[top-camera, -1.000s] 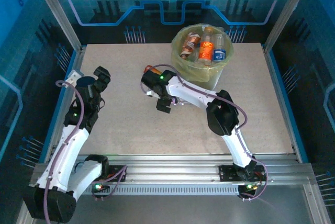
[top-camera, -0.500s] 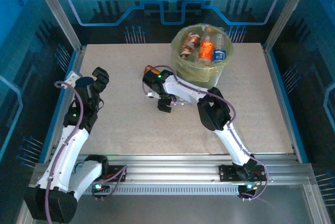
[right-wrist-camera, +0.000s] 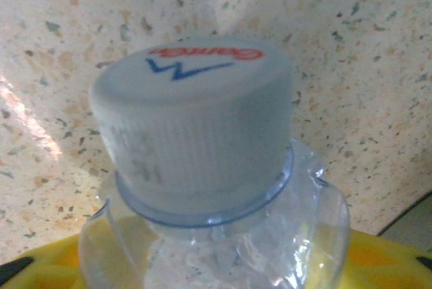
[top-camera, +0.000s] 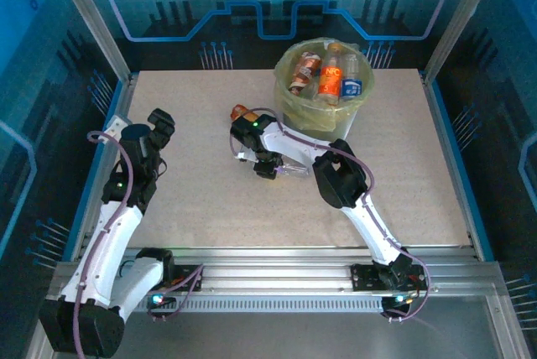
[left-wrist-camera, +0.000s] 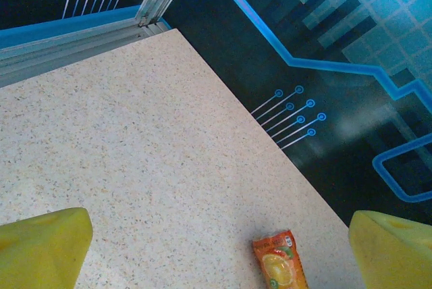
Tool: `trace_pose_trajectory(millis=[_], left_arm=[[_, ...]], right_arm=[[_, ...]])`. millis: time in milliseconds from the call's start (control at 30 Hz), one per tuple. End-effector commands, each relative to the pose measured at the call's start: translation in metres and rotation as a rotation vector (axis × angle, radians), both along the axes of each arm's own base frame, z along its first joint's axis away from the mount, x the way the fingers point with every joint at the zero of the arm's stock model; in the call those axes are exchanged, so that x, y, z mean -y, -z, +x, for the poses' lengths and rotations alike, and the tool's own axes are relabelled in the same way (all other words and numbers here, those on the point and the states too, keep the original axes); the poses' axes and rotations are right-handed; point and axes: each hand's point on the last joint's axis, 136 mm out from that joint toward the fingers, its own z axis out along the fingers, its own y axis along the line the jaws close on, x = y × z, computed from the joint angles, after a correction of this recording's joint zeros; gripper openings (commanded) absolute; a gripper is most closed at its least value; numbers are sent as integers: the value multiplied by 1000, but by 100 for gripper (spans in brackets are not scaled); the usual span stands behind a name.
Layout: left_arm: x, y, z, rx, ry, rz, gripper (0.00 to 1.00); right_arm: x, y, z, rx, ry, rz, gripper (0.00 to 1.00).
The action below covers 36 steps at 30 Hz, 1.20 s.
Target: Put the plastic bottles in the bin
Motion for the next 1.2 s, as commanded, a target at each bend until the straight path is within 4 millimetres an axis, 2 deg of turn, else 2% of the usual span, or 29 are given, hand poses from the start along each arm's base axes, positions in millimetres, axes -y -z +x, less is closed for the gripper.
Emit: trace_pose_trajectory(millis=[0,100,300,367,500,600,733,833,933,1000,1100,1167], left_arm=[[-1,0,-2,18,-2,-21,99],[-1,0,-1,17,-2,-18,99],[-1,0,0,10,8,-7,99],[0,1,1,6,12,-2,99],[1,2,2,2,22,-6,99],[3,3,4,3,32,-9,99],[6,3,8,7,49,-18,99],[9,4,12,3,64,-24,99],[13,5,16,3,87,-35,99],[16,5,19,2,104,-39,99],[20,2,23,3,128,-42,99],[23,1,25,5,142,-46,99]], right_arm=[[-5,-4,-19,-78,-27,29,49],[-17,-25,-21,-56,-15,98,48],[-42,-110,-24,67,5,293,39],[-48,-147,-25,123,22,373,36],[-55,-223,-32,218,53,561,34],[-57,-288,-40,281,72,742,33],[-45,-368,-39,405,108,959,32],[-26,-415,-26,472,181,1121,32],[1,-444,0,509,292,1254,33],[22,-453,23,544,386,1304,33],[49,-456,54,560,520,1353,33],[64,-449,75,569,609,1361,33]])
